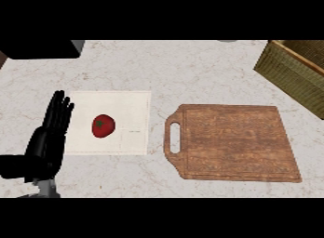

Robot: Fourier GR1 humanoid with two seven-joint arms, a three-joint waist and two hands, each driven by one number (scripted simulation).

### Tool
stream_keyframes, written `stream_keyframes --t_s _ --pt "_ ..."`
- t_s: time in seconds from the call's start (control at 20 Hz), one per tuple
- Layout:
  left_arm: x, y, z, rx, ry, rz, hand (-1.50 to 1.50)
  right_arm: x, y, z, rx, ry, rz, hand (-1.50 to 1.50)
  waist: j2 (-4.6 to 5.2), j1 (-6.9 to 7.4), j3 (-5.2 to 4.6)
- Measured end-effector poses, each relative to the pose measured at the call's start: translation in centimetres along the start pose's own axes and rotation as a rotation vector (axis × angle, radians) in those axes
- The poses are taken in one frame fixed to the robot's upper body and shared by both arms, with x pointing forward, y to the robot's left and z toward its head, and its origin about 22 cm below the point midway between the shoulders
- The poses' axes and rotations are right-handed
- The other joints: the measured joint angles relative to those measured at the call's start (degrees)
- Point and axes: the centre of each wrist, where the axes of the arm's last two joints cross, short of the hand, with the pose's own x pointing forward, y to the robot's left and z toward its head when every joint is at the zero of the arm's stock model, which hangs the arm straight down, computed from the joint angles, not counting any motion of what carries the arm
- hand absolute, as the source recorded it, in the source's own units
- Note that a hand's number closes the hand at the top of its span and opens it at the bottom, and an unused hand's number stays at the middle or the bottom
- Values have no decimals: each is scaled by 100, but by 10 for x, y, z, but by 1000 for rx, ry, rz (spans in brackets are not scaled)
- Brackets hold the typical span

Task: Pick the eggplant from the cutting board and place it in the basket

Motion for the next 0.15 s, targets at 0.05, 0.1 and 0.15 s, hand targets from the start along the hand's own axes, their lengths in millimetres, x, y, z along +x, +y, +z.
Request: stream_keyframes --t_s 0.05,0.1,0.15 --pt "0 -4 1 3 -1 2 0 -3 -11 -1 6 -1 -22 -150 -2 -13 0" --pt "0 -3 1 5 0 4 0 -4 -23 -1 9 -6 -47 -150 -2 -16 2" --pt "-2 -5 -1 5 1 6 0 -10 -33 -1 14 -8 -60 -150 3 -12 0"
